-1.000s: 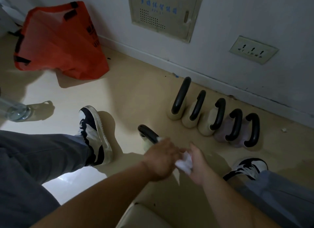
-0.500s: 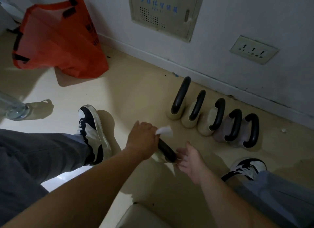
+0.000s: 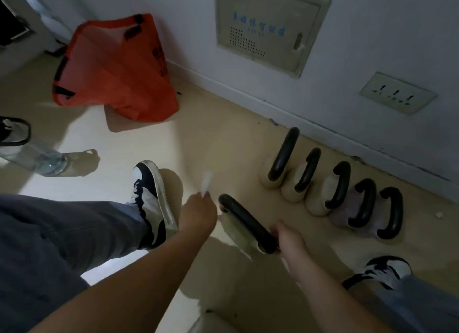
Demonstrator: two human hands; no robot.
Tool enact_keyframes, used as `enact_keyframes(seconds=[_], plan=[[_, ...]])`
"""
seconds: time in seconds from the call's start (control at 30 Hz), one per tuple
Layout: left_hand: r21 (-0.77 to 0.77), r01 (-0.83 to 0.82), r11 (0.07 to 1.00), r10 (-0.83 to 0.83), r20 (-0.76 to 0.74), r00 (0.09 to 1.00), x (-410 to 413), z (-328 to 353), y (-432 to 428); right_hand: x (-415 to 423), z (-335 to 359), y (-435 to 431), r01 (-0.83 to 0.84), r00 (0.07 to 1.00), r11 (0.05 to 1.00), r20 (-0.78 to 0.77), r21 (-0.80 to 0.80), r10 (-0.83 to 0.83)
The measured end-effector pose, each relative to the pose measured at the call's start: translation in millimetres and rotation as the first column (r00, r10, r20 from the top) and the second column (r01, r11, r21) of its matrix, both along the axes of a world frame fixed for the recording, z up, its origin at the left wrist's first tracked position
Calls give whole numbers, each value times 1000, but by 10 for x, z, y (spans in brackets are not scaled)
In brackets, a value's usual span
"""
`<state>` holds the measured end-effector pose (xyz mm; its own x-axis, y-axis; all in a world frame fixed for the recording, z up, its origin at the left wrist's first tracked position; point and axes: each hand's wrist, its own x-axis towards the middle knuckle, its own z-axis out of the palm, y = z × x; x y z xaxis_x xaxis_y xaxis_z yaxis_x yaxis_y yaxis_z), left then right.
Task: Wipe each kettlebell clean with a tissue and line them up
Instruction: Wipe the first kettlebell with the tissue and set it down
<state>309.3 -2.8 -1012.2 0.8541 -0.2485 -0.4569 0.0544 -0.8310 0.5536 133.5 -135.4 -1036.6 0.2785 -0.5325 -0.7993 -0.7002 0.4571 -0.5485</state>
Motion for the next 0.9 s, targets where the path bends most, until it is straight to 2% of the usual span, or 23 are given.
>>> enact_keyframes(seconds=[0.07, 0.1, 0.13, 0.23, 0.33, 0.43, 0.47, 0.53, 0.6, 0.63, 0.7, 0.8, 0.9], plan=[[31, -288, 957, 288, -197, 937, -31, 34, -18, 58, 136, 39, -216, 976, 972, 0, -88, 217], [28, -380, 925, 372, -276, 886, -90, 39, -46, 74, 199, 56, -314, 949, 944, -5, -101, 315], [-42, -489, 871, 438, -383, 813, -182, 79, -82, 76, 267, 56, -382, 924, 920, -21, -88, 382], [-171, -609, 774, 438, -549, 712, -450, 106, -304, 43, 368, 15, -444, 895, 895, -66, -37, 441], [-143, -711, 688, 438, -699, 565, -302, 44, -570, 37, 383, 43, -464, 882, 885, -114, -33, 457], [-180, -745, 642, 369, -779, 507, -69, -103, -663, 12, 333, 187, -483, 868, 876, -135, -12, 477], [-223, -728, 648, 311, -795, 521, -48, -98, -699, 7, 318, 254, -470, 874, 883, -133, 9, 467], [-268, -588, 763, 199, -769, 608, -125, -7, -763, 27, 280, 369, -394, 915, 918, -84, 32, 395], [-310, -289, 906, 46, -606, 794, -349, 110, -791, 76, 250, 420, -278, 961, 959, 6, 58, 278], [-304, -141, 942, -35, -507, 861, -469, 133, -752, 104, 250, 413, -209, 978, 974, 40, 83, 207], [-290, 36, 956, -153, -395, 906, -708, 111, -498, 150, 305, 368, -72, 995, 988, 86, 139, 60], [-276, 56, 960, -163, -384, 909, -971, 45, -1, 160, 278, 257, 61, 976, 982, 195, 181, -96], [-231, -72, 970, -16, -359, 933, -1233, 82, 204, 252, 282, 190, 96, 962, 971, 231, 220, -147]])
